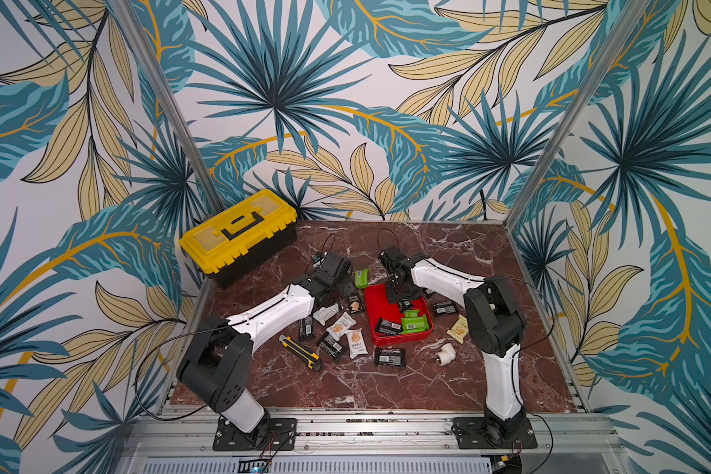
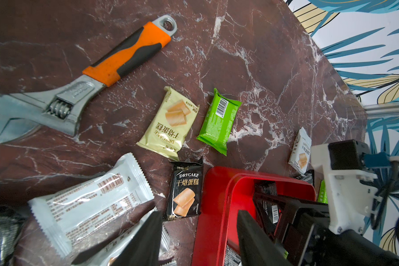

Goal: Take the cookies out of the storage box
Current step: Pick up the cookie from the storage box.

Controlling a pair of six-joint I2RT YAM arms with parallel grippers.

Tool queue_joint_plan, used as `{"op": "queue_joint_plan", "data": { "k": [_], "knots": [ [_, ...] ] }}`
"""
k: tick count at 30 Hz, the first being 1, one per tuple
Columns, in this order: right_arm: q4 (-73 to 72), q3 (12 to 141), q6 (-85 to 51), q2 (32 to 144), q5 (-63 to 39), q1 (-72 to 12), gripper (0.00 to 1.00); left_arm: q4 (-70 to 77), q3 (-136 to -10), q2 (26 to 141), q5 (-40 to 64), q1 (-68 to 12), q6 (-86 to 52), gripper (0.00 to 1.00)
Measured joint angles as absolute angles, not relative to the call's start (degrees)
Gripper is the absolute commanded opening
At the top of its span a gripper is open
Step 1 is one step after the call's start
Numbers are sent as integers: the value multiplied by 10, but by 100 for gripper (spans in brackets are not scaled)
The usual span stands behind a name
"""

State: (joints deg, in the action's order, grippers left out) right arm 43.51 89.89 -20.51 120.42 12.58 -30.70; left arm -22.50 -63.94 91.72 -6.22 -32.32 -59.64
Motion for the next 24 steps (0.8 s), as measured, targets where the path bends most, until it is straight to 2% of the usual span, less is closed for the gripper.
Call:
{"op": "queue_joint_plan", "data": {
  "k": [10, 18, 24],
  "knots": [
    [431, 899, -198, 1208, 119, -307, 43, -225, -639, 917, -62, -323, -596, 56],
    [431, 893, -199, 1194, 110, -307, 42, -225, -639, 917, -65, -323, -595, 56],
    [431, 867, -206, 1131, 98, -307, 41, -225, -639, 917, -67, -323, -594, 56]
  ]
}}
